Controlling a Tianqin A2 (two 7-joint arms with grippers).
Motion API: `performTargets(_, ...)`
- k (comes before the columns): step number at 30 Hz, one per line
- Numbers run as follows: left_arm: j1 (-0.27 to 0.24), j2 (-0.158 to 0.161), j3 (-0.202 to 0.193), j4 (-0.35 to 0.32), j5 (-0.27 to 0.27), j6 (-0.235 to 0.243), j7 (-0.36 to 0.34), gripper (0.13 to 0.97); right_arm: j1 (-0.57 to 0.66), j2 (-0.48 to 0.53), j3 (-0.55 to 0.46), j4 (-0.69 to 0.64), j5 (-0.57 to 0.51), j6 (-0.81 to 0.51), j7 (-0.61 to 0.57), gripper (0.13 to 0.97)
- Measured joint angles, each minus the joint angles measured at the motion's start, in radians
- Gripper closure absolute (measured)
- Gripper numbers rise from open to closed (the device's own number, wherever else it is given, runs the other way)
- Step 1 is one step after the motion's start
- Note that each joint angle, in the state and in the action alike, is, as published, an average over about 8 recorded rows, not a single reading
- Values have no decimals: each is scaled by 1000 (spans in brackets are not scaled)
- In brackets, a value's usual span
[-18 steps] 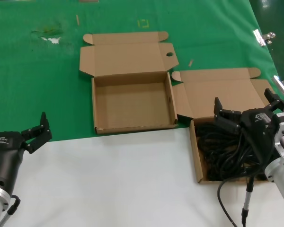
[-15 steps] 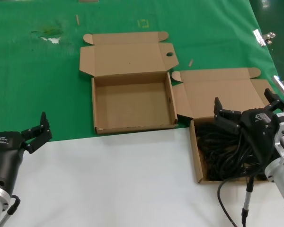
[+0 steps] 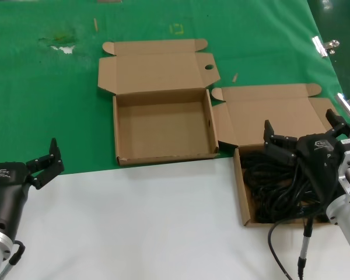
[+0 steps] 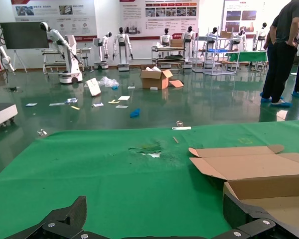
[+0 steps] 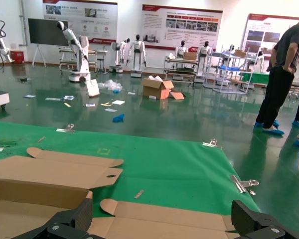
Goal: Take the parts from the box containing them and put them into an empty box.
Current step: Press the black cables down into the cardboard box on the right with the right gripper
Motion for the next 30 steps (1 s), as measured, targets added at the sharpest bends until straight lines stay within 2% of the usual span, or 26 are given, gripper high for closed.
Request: performTargets(30,0,0,0,0,0,0,0,140,2,4,-7,1,0,6,0,129)
